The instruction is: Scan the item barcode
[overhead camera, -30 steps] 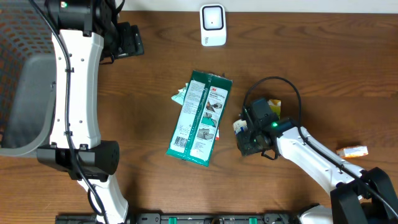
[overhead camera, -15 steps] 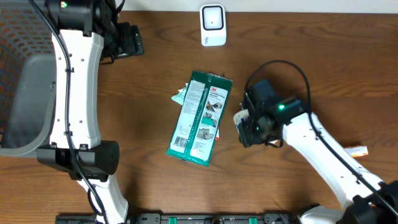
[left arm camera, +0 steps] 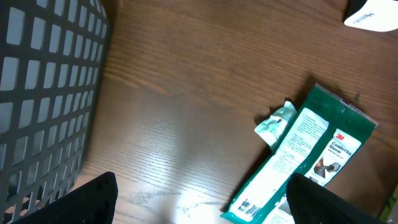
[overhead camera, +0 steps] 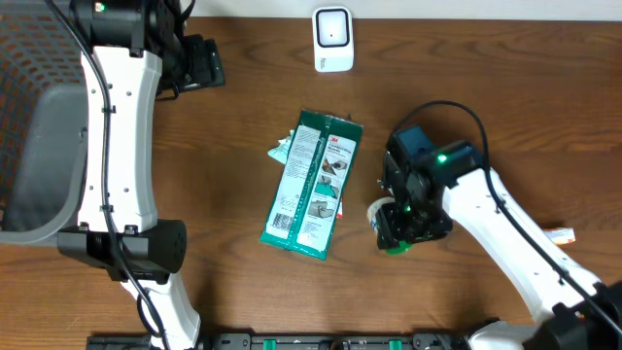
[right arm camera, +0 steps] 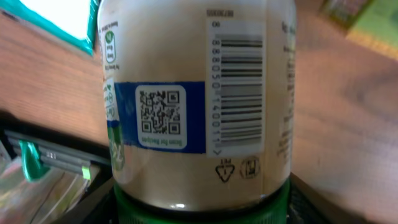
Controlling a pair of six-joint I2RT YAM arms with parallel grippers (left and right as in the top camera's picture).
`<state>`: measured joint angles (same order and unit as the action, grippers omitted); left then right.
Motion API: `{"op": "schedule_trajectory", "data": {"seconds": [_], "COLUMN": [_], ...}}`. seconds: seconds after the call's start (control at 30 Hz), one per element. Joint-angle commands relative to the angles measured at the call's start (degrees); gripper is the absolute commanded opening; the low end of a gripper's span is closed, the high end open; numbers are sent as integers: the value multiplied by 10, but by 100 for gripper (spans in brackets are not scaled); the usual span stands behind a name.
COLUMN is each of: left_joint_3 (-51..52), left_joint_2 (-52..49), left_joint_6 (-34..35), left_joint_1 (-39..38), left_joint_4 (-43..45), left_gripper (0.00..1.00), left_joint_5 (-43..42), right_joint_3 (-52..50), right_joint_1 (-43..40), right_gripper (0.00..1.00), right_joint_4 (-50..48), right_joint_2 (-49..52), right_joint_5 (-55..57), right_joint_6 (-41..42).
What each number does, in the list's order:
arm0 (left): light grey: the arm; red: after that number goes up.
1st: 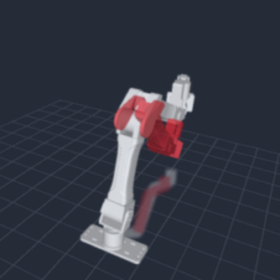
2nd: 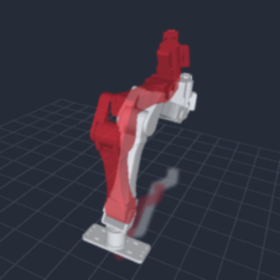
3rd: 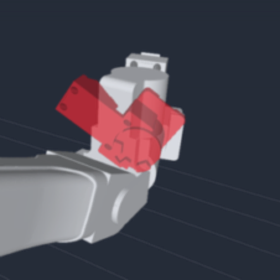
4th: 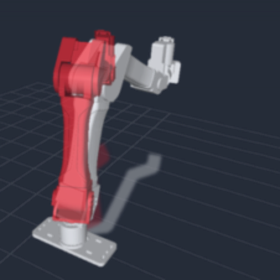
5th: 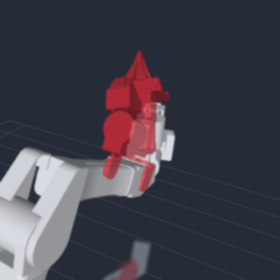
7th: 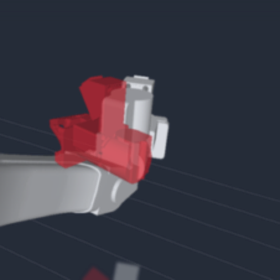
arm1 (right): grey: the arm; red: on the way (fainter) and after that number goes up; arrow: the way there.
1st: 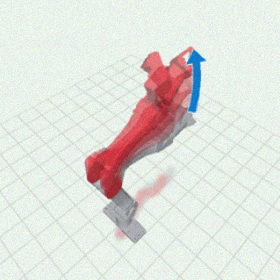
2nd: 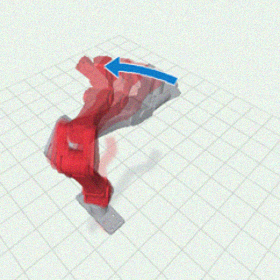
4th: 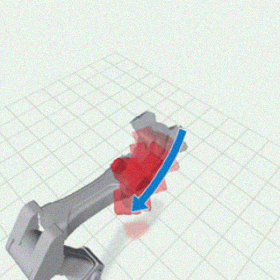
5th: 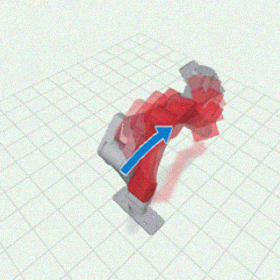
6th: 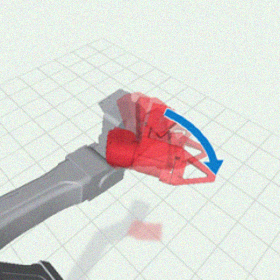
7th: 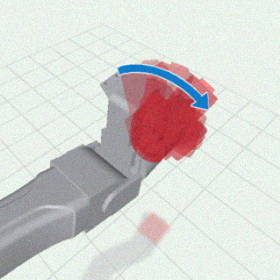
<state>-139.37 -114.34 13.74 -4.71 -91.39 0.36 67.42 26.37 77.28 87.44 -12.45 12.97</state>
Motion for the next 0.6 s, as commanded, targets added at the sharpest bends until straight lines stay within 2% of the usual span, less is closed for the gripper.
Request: {"op": "schedule_trajectory", "data": {"seconds": [0.0, 0.37, 0.57], "left_joint_3": [0, 0, 0], "left_joint_2": [10, 10, 10], "left_joint_6": [5, 5, 5], "left_joint_1": [0, 0, 0], "left_joint_4": [-3, -3, -3], "left_gripper": [87, 87, 87], "left_joint_5": [2, 2, 2], "right_joint_3": [27, 30, 31], "right_joint_1": [-8, -9, -10], "right_gripper": [42, 42, 46], "right_joint_4": [25, 47, 47], "right_joint_2": [33, 172, 192], "right_joint_5": [-15, -11, -9], "right_joint_6": [-4, -24, -28]}}
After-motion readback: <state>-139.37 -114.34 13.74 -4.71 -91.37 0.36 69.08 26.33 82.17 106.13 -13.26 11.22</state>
